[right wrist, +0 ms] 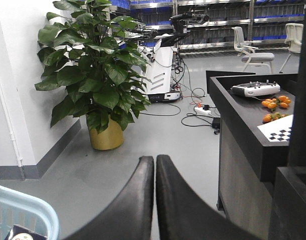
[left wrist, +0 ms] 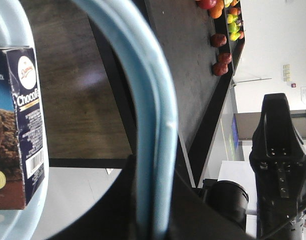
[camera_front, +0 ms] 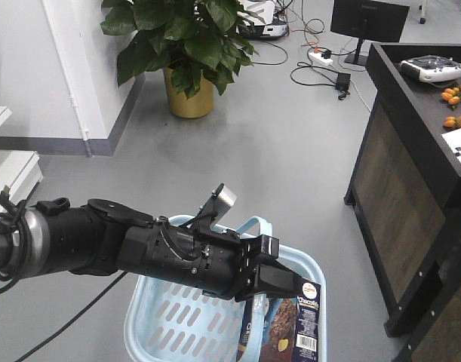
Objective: Left arm holds basket, right arm returns cookies
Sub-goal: 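Drive toward the snack shelf holding the basket in the left gripper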
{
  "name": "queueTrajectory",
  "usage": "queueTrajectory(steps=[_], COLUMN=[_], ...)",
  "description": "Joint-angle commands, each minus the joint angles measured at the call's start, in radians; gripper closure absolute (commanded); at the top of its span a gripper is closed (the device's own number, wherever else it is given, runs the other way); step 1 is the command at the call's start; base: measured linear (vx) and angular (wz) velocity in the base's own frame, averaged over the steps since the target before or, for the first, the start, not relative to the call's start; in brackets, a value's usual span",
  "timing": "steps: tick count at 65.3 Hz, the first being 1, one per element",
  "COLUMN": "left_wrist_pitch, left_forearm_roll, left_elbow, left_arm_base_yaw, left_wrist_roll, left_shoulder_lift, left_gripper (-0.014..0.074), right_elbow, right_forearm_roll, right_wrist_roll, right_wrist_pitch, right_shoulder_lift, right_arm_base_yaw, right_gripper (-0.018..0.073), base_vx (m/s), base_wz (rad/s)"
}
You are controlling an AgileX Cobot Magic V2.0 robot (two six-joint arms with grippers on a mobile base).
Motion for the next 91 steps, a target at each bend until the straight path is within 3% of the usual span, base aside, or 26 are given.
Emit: queueTrajectory(steps=[1,60,91], left_wrist_pitch=[0.064,0.064,0.064], left_forearm_roll=[-0.1,-0.1,-0.1], left_elbow=[-0.028,-0.028,-0.028], left_arm_base_yaw=[-0.001,-0.001,-0.001], left_wrist_roll=[0.005,0.005,0.005], left_shoulder_lift=[-0.052,-0.052,-0.052], left_gripper=[0.0603,0.0603,0.0603], right_elbow=[0.004,0.004,0.004], right_forearm_roll=[-0.009,-0.009,-0.009], right_wrist_roll=[0.0,0.0,0.0], right_wrist_pitch=[-0.074,-0.074,-0.074], right_shoulder_lift=[-0.012,-0.012,-0.012], right_arm_base_yaw=[-0.004,-0.004,-0.004], right_gripper=[0.0567,0.0567,0.0567], base_vx=[0.24,0.24,0.22], base_wz=[0.01,0.04,0.42])
